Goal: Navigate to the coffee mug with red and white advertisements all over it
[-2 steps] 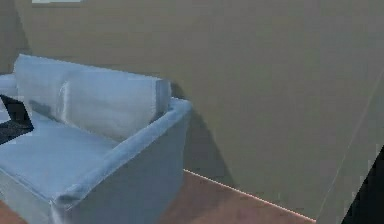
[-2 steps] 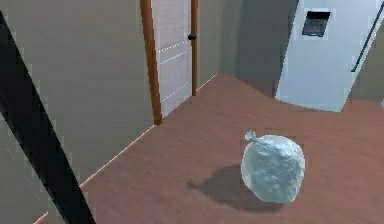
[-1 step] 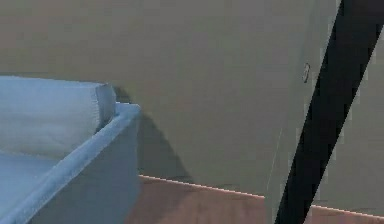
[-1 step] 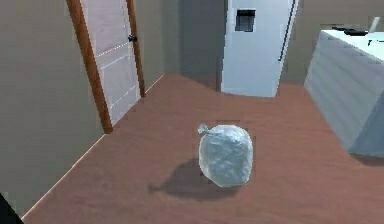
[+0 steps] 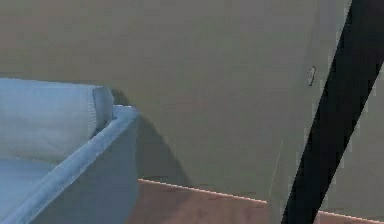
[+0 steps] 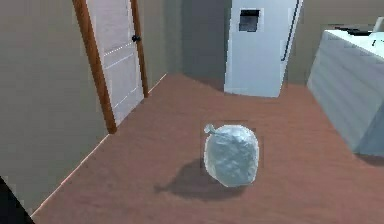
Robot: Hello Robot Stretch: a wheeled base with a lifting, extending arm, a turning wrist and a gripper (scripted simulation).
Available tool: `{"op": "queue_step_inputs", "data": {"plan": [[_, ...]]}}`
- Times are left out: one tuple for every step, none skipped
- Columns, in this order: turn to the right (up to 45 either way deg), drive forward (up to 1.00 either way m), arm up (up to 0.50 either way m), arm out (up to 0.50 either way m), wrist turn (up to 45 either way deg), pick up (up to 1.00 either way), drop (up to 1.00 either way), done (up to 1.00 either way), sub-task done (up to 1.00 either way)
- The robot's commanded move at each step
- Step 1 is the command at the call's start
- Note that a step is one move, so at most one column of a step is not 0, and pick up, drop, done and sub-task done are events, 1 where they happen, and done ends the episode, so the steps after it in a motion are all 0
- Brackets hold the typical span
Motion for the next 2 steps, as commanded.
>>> {"op": "queue_step_inputs", "data": {"plan": [[-45.0, 0.00, 0.00, 0.00, 0.0, 0.00, 0.00, 0.00, 0.00], [-30.0, 0.00, 0.00, 0.00, 0.0, 0.00, 0.00, 0.00, 0.00]]}}
